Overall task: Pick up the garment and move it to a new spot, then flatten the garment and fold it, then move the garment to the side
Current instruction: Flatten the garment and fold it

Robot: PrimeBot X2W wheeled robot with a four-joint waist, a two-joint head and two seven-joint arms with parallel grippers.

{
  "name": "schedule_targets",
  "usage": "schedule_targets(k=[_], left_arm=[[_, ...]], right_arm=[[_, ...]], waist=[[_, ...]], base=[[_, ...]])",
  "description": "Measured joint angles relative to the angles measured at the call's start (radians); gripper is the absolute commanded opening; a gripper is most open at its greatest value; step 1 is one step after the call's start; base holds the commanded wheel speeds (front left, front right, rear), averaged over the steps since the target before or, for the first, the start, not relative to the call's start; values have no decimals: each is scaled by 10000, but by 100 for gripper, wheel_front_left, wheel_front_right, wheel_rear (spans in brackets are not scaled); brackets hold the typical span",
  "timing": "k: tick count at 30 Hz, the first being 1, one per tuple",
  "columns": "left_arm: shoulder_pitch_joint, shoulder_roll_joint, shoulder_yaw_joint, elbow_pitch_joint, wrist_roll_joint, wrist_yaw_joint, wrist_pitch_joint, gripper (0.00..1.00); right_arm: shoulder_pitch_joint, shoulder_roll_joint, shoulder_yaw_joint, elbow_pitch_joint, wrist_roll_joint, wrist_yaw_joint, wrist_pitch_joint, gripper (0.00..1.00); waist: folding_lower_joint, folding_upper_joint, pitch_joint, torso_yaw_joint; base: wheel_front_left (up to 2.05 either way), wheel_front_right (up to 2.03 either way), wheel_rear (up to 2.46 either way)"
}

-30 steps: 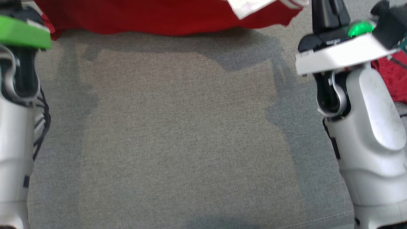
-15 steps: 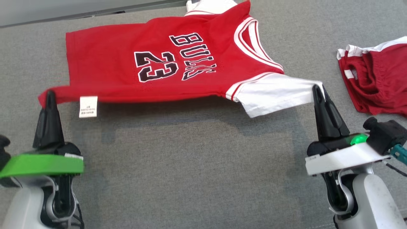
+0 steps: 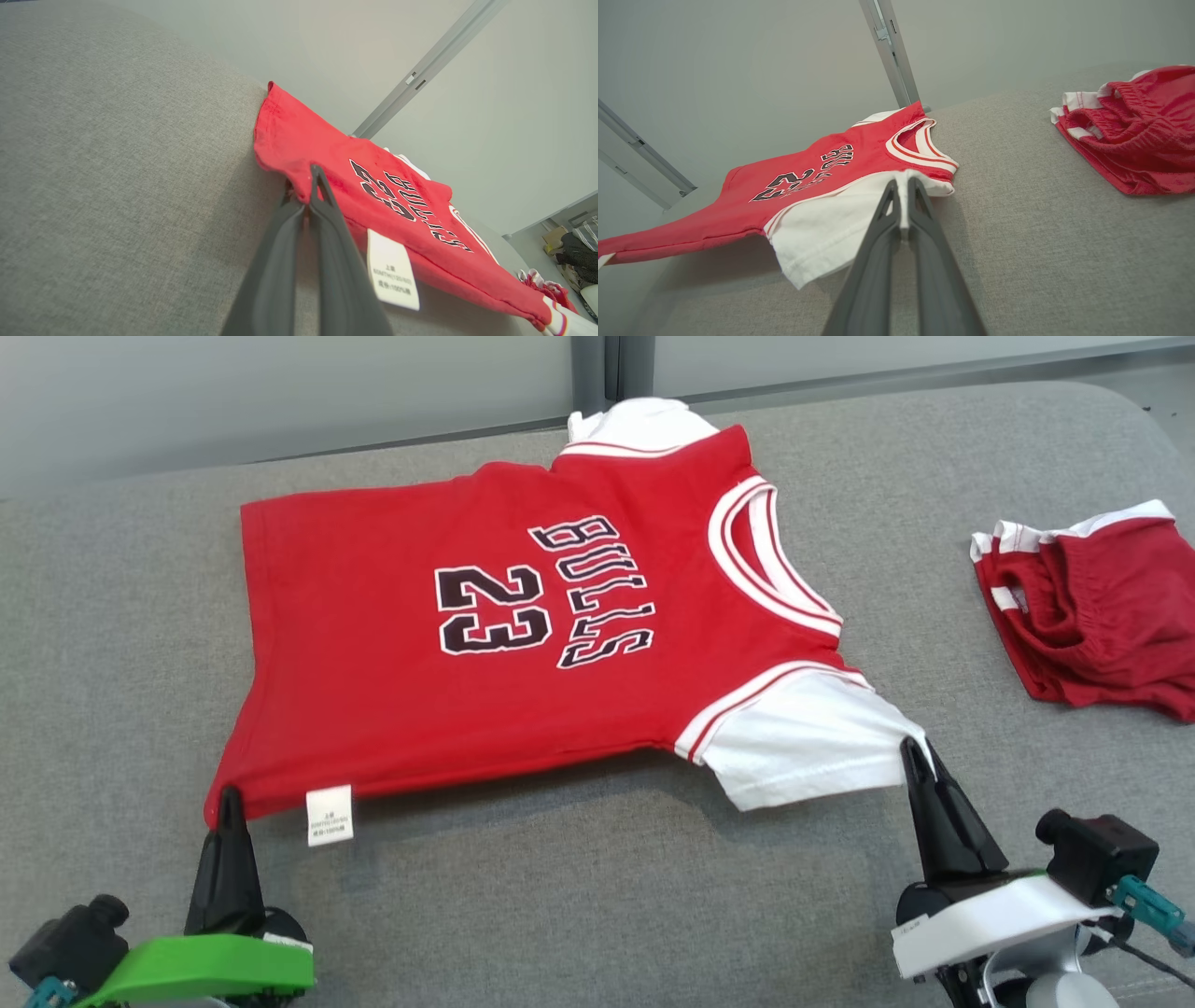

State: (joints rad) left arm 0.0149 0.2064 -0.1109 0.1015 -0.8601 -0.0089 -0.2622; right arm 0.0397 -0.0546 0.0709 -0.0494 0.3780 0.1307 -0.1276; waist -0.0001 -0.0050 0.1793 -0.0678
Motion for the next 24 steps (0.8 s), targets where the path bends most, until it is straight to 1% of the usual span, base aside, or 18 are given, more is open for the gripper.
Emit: schedule_targets(k=[6,13,24], left_arm=[[769,-247,201,397,211,-92,0,0],[1197,-504,489,738,209,-309,0,0],[1709,-541,472,1087,174,-435,46,0]], right_arm=[[751,36,-119,150,171,0,-25,0],[1444,48,-15,464,786,0,-119,0],[2273,54,393,617,1034,0,79,0]], waist=[[0,0,-426,71],[0,0,-724,104],[0,0,-1003,-69]], base=[[0,0,0],[0,0,0],[0,0,0]])
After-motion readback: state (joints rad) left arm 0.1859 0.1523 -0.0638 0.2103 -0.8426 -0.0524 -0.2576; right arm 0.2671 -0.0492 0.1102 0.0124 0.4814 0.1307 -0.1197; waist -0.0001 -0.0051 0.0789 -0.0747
